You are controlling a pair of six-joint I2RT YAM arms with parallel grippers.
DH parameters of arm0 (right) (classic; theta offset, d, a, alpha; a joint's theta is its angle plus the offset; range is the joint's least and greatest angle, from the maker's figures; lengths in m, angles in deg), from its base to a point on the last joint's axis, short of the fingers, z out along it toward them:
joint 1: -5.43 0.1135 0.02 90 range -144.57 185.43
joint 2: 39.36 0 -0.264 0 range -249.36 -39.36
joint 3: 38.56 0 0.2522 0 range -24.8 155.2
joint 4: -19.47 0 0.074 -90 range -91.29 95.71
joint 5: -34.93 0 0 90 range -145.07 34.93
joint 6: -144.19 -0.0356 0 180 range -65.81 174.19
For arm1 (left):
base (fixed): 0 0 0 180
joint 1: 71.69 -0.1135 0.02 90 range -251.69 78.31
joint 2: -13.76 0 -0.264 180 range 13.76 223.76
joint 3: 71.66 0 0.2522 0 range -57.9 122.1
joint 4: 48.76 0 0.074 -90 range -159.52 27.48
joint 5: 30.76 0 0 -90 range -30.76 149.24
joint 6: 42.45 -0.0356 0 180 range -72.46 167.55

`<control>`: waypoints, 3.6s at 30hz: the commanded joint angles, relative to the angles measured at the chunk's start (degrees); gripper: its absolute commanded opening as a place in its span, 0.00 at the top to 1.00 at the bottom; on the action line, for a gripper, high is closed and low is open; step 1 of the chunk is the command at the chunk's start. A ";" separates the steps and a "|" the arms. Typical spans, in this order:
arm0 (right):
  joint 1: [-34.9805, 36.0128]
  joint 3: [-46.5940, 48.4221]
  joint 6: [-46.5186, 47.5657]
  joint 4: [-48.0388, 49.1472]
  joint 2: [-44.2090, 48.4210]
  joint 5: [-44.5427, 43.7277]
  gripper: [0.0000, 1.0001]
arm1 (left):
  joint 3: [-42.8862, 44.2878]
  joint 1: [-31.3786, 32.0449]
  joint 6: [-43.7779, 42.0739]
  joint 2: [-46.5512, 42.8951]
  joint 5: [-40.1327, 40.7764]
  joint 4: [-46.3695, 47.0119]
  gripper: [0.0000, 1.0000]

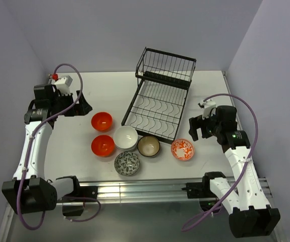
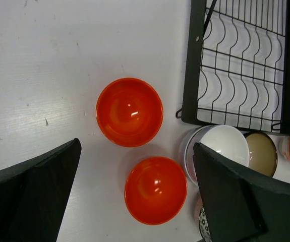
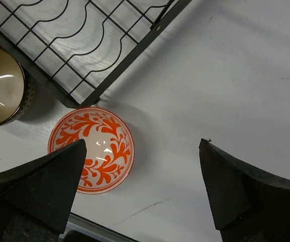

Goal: Load the bowls into the dish rack

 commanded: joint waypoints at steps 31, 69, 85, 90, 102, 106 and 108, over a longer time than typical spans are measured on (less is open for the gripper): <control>-0.16 5.38 -0.04 -2.59 -2.70 3.97 0.00 | 2.11 42.59 -6.51 21.15 31.09 -4.82 0.40; -0.07 7.75 -2.23 -1.97 -5.77 13.55 0.00 | 7.74 42.50 -2.90 18.87 27.84 -6.92 1.00; 3.18 4.08 -29.98 19.01 -8.06 41.50 0.00 | 9.41 42.59 -0.09 4.19 26.96 1.32 1.00; 12.11 5.90 -39.67 27.55 -10.07 36.68 0.00 | 8.00 42.50 0.61 1.47 25.22 3.27 1.00; 25.59 12.76 -44.86 28.97 -21.59 32.45 0.00 | 2.73 42.50 4.21 -4.16 17.74 10.65 1.00; 27.00 16.18 -46.08 28.00 -25.72 33.06 0.00 | 1.59 42.59 5.62 -4.95 16.76 11.01 1.00; 28.14 17.07 -46.70 28.88 -26.77 33.07 0.00 | 1.41 42.50 6.06 -4.95 16.06 10.57 1.00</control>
